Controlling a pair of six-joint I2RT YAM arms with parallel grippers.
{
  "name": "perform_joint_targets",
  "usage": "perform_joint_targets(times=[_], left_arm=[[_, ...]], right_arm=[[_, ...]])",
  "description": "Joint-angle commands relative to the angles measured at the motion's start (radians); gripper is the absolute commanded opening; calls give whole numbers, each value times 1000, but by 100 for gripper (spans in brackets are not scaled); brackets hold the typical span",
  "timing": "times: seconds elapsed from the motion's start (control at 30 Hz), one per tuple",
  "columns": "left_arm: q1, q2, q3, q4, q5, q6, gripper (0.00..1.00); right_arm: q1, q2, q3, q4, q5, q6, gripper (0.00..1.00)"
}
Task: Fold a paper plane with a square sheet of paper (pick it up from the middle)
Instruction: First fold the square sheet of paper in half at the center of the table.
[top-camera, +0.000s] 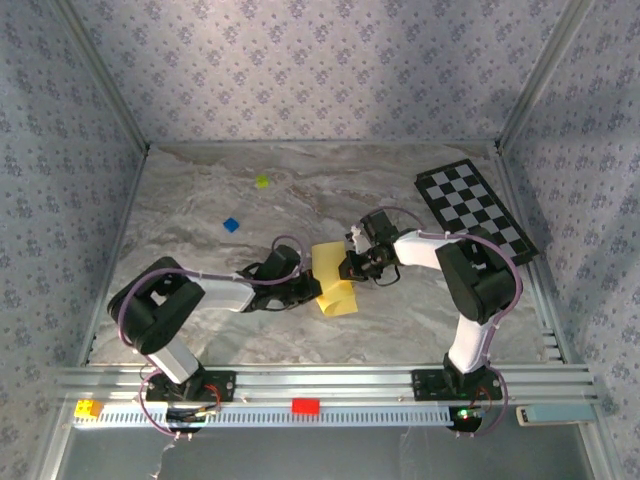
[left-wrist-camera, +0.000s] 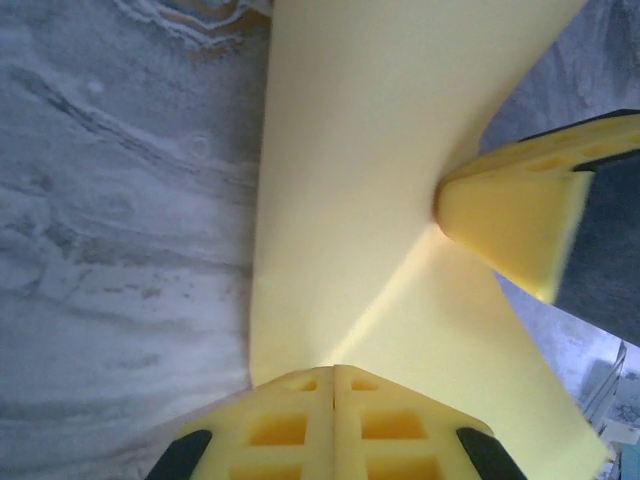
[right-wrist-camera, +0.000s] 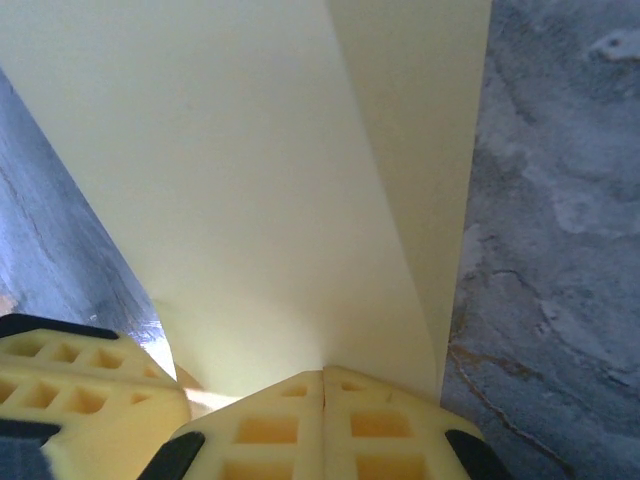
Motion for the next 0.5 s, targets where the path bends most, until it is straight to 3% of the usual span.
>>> perform_joint_targets(times=[0.0, 0.2, 0.47], left_arm=[[-12, -27, 44, -7, 19, 15, 0], [-22, 38, 30, 54, 59, -8, 0], [-35, 68, -39, 31, 22, -9, 0]], right_arm=[[-9, 60, -63, -120, 170, 8, 0], [-8, 68, -63, -115, 168, 9, 0], [-12, 68, -80, -101, 169, 17, 0]])
